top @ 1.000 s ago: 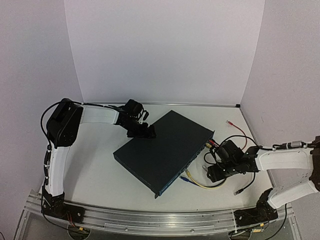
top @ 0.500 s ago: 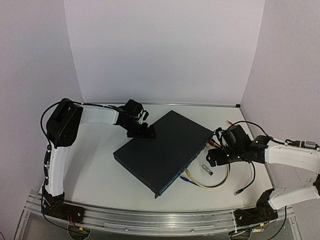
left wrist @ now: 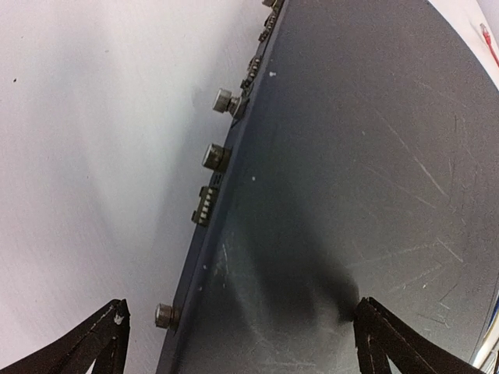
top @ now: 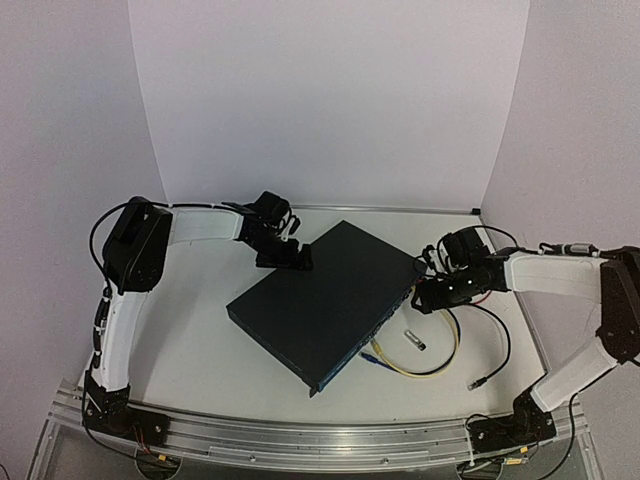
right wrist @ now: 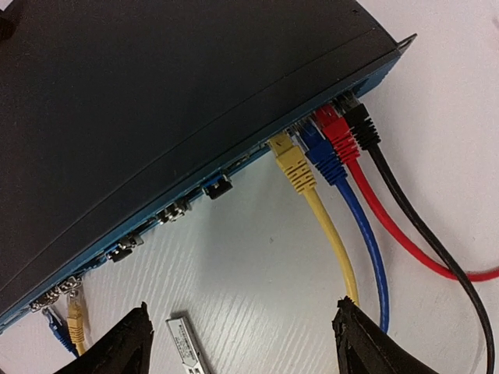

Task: Pull the plug from the switch port

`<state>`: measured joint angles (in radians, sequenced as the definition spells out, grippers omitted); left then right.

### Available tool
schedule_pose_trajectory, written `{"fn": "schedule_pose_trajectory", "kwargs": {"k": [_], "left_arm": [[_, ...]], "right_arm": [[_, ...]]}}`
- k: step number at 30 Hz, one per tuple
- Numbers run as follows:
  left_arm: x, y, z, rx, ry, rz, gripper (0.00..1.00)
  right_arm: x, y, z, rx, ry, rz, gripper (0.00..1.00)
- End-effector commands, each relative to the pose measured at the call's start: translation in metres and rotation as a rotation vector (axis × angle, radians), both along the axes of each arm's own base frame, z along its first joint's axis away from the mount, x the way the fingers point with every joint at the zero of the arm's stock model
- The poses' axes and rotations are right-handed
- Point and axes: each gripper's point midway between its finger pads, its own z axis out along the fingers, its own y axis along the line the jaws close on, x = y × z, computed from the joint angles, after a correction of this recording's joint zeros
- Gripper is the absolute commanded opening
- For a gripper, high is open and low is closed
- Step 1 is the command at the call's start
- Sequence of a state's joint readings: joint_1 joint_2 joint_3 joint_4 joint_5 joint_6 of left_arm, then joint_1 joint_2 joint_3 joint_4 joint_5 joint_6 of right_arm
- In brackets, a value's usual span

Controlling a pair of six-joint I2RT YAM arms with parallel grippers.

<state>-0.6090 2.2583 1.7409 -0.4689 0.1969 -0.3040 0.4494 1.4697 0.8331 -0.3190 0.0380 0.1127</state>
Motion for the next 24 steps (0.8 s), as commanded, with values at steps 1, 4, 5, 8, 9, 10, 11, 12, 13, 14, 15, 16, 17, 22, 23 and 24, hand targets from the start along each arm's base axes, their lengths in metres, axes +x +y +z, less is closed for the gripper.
{"fn": "schedule_pose_trajectory", "kwargs": {"k": [1, 4, 5, 8, 9, 10, 11, 12, 13, 14, 15, 16, 17, 22, 23, 24], "left_arm": [[0.002, 0.014, -0.034, 0.1, 0.051, -0.002, 1.0], [0.007, 0.009, -0.039, 0.099, 0.056, -0.006, 1.0], [0.008, 0.009, -0.041, 0.101, 0.059, -0.007, 1.0], [0.008, 0.007, -0.047, 0.103, 0.069, -0.013, 1.0], [0.008, 0.007, -0.049, 0.104, 0.072, -0.014, 1.0], [0.008, 0.007, -0.051, 0.106, 0.075, -0.015, 1.0], [0.008, 0.007, -0.052, 0.108, 0.078, -0.016, 1.0], [0.008, 0.007, -0.052, 0.109, 0.078, -0.016, 1.0], [0.007, 0.007, -0.053, 0.11, 0.079, -0.017, 1.0], [0.008, 0.007, -0.053, 0.111, 0.078, -0.016, 1.0], [0.008, 0.008, -0.053, 0.113, 0.077, -0.017, 1.0], [0.008, 0.008, -0.053, 0.114, 0.076, -0.019, 1.0], [0.008, 0.008, -0.054, 0.115, 0.076, -0.019, 1.0], [0.008, 0.008, -0.057, 0.117, 0.08, -0.02, 1.0], [0.008, 0.008, -0.058, 0.118, 0.081, -0.021, 1.0], [0.008, 0.008, -0.059, 0.119, 0.08, -0.021, 1.0]], "right_arm": [[0.023, 0.017, 0.0, 0.045, -0.054, 0.086, 0.74], [0.034, 0.018, -0.006, 0.042, -0.081, 0.094, 0.7], [0.038, 0.019, -0.006, 0.04, -0.089, 0.094, 0.68], [0.049, 0.021, -0.008, 0.027, -0.115, 0.114, 0.62], [0.052, 0.022, -0.009, 0.02, -0.121, 0.124, 0.6], [0.054, 0.022, -0.011, 0.012, -0.124, 0.132, 0.58], [0.056, 0.022, -0.013, 0.004, -0.122, 0.135, 0.55], [0.057, 0.022, -0.015, -0.006, -0.121, 0.144, 0.53], [0.058, 0.022, -0.017, -0.012, -0.119, 0.147, 0.51], [0.057, 0.022, -0.019, -0.014, -0.115, 0.153, 0.5], [0.056, 0.023, -0.02, -0.014, -0.111, 0.158, 0.49], [0.056, 0.023, -0.021, -0.014, -0.11, 0.161, 0.47], [0.057, 0.023, -0.021, -0.015, -0.112, 0.164, 0.44], [0.06, 0.025, -0.022, -0.018, -0.113, 0.176, 0.38], [0.059, 0.027, -0.022, -0.013, -0.11, 0.181, 0.38], [0.059, 0.029, -0.022, -0.005, -0.108, 0.187, 0.38]]}}
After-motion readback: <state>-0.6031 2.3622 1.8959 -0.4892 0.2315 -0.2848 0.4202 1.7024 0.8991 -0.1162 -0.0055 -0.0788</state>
